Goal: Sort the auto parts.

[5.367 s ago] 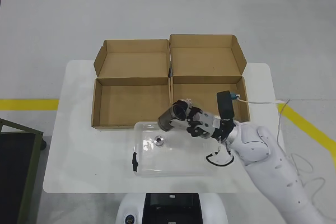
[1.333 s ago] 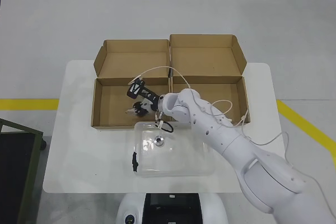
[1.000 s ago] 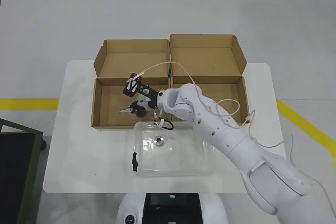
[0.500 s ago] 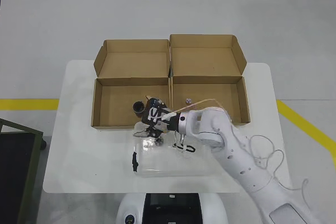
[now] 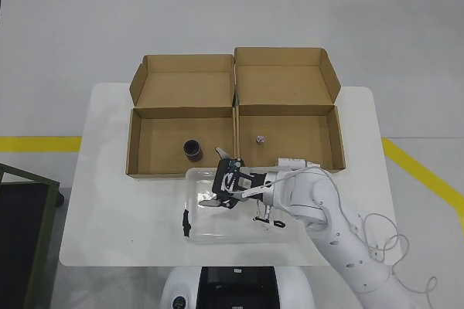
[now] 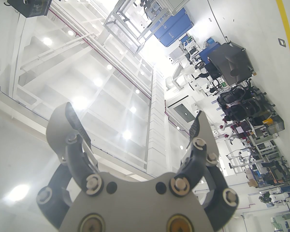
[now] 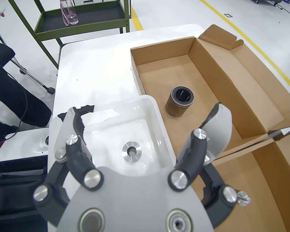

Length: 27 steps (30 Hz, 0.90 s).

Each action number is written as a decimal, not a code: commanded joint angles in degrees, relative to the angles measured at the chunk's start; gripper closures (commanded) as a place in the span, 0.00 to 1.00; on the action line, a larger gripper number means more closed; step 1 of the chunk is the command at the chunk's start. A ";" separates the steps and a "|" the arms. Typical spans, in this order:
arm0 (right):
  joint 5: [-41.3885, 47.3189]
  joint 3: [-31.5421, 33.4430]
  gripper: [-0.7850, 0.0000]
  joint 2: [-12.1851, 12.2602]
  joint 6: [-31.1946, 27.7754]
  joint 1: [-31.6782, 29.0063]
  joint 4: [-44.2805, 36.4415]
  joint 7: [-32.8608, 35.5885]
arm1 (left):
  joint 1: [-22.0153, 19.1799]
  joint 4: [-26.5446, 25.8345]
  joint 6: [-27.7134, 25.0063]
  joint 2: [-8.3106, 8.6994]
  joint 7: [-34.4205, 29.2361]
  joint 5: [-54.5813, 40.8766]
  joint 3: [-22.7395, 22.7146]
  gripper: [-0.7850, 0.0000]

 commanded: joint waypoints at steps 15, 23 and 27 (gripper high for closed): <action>-3.26 -0.37 0.00 0.73 -0.64 -2.07 -2.13 2.69 | 0.00 0.00 0.00 0.00 0.00 0.00 0.00 0.00; -5.91 -1.64 0.00 1.14 0.26 -3.46 -1.11 2.22 | 0.00 0.00 0.00 0.00 0.00 0.00 0.00 0.00; -8.71 -2.79 0.00 1.28 -0.92 -3.14 -0.27 0.90 | 0.00 0.00 0.00 0.00 0.00 0.00 0.00 0.00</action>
